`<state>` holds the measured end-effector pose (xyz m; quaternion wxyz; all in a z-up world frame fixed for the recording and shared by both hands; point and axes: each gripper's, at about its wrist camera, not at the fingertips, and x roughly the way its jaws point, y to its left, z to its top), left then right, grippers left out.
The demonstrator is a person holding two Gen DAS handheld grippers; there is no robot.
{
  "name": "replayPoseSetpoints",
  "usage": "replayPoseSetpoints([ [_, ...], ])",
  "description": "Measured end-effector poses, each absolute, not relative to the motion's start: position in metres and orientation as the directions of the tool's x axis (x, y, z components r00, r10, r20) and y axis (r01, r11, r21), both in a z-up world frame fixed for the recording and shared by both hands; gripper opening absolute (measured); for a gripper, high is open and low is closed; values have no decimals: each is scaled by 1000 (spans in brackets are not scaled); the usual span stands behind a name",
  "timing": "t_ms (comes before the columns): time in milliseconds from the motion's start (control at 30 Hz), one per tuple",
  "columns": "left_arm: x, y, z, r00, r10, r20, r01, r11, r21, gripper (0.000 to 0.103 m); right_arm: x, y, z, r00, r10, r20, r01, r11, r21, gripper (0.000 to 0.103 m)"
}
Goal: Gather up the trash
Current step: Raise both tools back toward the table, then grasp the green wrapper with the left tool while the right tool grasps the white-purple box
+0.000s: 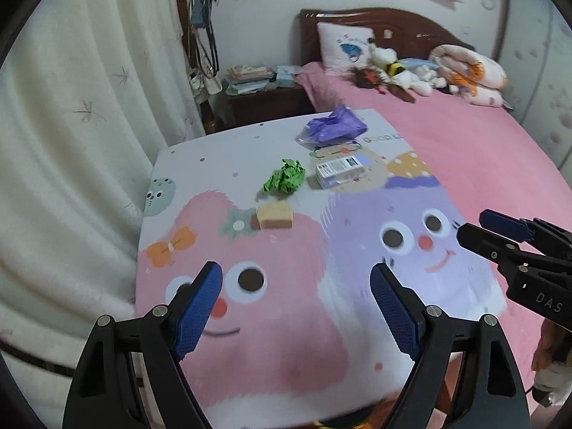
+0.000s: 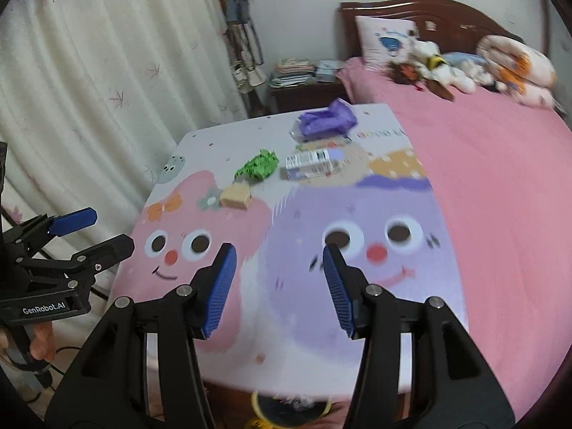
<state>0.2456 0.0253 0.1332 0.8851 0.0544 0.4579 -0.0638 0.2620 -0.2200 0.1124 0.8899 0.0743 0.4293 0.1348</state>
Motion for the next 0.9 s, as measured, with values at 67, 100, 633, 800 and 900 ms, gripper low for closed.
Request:
replayPoseSetpoints([
  [67,283,15,123,553,-32,-832,128,991,47,87,305,-227,99,571,327,-753,-220,945,243,48],
  [100,300,10,118,541,-25,-840,117,992,46,87,323,-230,93,560,336,-757,-239,941,240,48],
  [633,495,-12,5,369,19,-929,1,1000,20,86,563,-191,-41,326,411,-851,-672,734,97,70],
  [800,518,-8,-24,329,39,-943,-7,999,39,86,580,-169,-76,250,386,-888,-781,623,51,71],
  [900,532,-7,-39,307,36,-951,-12,999,34,86,588,-163,-93,214,370,-904,-809,586,49,71],
])
